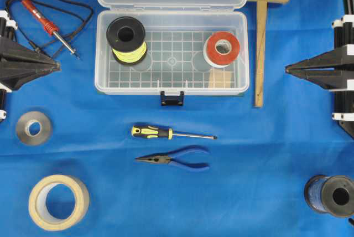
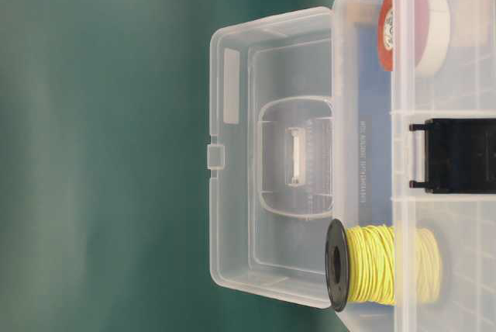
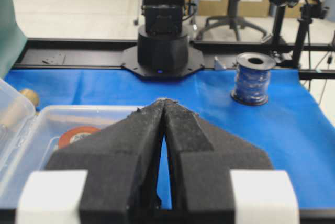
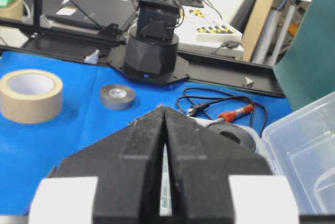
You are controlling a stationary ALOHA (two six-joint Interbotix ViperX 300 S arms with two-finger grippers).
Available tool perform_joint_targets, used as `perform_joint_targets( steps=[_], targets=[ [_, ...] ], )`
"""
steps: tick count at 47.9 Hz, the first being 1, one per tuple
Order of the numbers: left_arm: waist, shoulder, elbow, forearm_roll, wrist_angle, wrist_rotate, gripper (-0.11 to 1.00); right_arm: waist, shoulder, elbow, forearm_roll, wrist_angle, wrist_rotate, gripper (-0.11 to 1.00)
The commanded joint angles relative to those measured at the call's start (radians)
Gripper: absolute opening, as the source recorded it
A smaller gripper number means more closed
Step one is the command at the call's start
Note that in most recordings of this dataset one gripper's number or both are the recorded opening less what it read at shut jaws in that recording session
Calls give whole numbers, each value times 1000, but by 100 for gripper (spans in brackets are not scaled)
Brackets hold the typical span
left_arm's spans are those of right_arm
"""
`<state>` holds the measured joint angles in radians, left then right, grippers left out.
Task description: Close the tool box with the left arm.
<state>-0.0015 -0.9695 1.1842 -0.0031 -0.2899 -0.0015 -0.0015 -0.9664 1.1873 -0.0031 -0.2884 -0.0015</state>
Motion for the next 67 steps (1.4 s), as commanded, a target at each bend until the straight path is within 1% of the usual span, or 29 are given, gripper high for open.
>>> perform_joint_targets(
  steps=[1, 6, 11, 15, 21, 25, 31, 32, 35, 37, 40, 46, 49, 51, 58, 64, 67],
  targets=[
    [-17, 20, -21, -32, -15, 11, 0, -3, 11, -32, 0, -6, -6, 0],
    [5, 20, -25, -32, -29, 11, 0, -3, 28, -40, 0, 0, -6, 0],
    [58, 25, -38, -31, -66, 12, 0, -5, 38, -44, 0, 0, -6, 0],
    [120, 37, -57, -32, -83, 12, 0, -9, 38, -43, -3, 2, -8, 0],
    [235, 89, -101, -32, -92, 12, 0, -17, 40, -43, -3, 3, -8, 0],
    [313, 144, -147, -32, -94, 11, 0, -20, 43, -43, -3, 3, -9, 0],
    [396, 235, -219, -32, -94, 14, 3, -23, 46, -41, -3, 5, -9, 0],
    [407, 250, -233, -32, -94, 15, 5, -23, 48, -41, -3, 6, -9, 0],
    [445, 302, -272, -31, -92, 18, 16, -23, 49, -41, -3, 9, -11, 0],
    [477, 345, -307, -32, -89, 23, 26, -23, 49, -41, -3, 12, -9, 0],
    [512, 399, -350, -31, -89, 32, 44, -23, 51, -40, -3, 12, -11, 0],
    [568, 512, -439, -32, -86, 66, 79, -23, 54, -38, -8, 21, -11, 0],
    [584, 569, -486, -32, -80, 97, 90, -23, 57, -38, -8, 28, -11, 0],
    [595, 604, -520, -31, -67, 121, 92, -25, 58, -37, -8, 29, -11, 0],
    [637, 716, -650, -32, 25, 181, 93, -25, 64, -35, -9, 29, -12, 0],
    [673, 802, -750, -31, 156, 193, 93, -25, 71, -34, -9, 31, -14, 0],
    [693, 847, -811, -31, 247, 213, 93, -25, 71, -34, -9, 31, -14, 0]
  ],
)
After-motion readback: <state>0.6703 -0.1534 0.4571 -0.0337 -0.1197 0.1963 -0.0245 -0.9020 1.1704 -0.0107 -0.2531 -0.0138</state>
